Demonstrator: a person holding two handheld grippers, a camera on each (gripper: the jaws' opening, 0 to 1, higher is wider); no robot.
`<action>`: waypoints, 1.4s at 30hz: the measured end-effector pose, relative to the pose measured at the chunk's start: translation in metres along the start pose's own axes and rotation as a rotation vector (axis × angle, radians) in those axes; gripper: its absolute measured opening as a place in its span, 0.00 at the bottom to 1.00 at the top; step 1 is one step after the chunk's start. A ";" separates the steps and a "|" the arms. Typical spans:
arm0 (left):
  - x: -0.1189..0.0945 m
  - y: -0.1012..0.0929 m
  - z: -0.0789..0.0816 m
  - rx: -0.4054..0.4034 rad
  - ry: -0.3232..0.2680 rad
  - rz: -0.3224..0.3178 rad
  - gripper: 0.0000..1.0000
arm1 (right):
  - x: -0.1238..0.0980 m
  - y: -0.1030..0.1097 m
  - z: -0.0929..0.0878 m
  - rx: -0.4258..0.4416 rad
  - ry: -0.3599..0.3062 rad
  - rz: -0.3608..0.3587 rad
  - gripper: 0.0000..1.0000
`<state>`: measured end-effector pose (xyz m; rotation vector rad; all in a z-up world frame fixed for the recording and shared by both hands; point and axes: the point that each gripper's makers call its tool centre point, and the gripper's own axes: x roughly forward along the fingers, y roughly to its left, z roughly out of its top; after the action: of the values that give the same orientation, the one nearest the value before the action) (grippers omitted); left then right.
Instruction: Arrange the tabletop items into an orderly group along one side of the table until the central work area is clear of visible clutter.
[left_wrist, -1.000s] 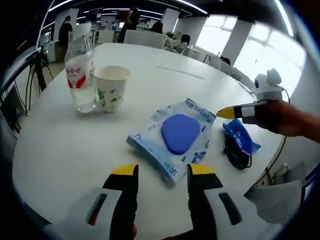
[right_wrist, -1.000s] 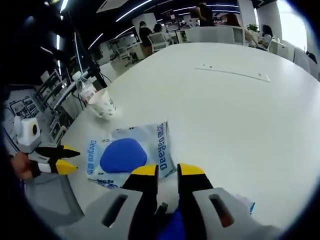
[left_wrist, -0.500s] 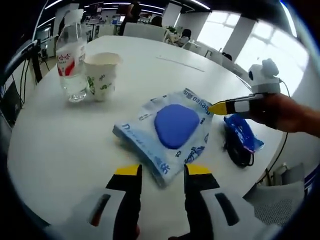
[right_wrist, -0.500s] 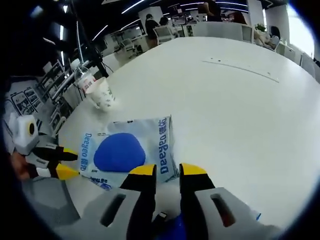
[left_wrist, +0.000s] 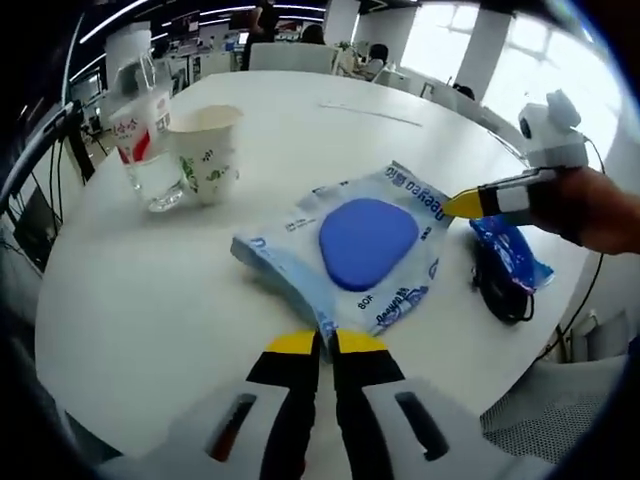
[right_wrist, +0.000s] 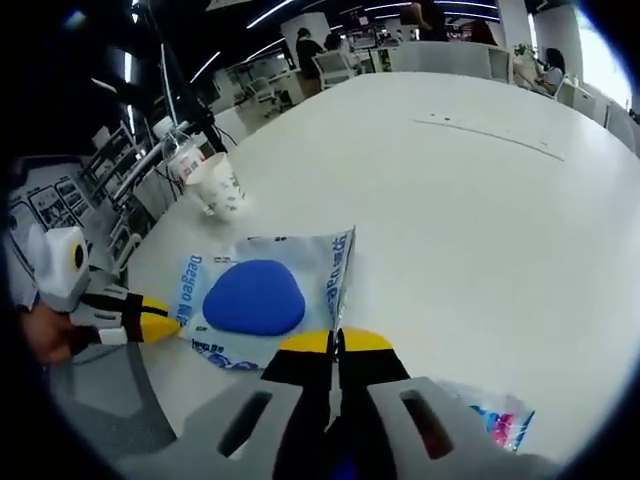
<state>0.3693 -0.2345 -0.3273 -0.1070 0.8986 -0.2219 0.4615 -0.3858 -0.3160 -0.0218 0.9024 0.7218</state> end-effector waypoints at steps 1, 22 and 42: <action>-0.001 0.001 0.003 0.002 -0.005 0.004 0.00 | -0.002 0.000 0.000 -0.002 -0.002 0.001 0.00; 0.000 0.005 0.040 0.034 -0.067 -0.030 0.00 | -0.031 -0.001 0.002 0.030 -0.067 -0.022 0.00; 0.013 0.015 0.073 0.075 -0.081 -0.028 0.00 | -0.033 -0.001 0.011 0.057 -0.101 -0.045 0.00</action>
<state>0.4362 -0.2232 -0.2949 -0.0586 0.8080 -0.2757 0.4565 -0.4018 -0.2854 0.0442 0.8229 0.6499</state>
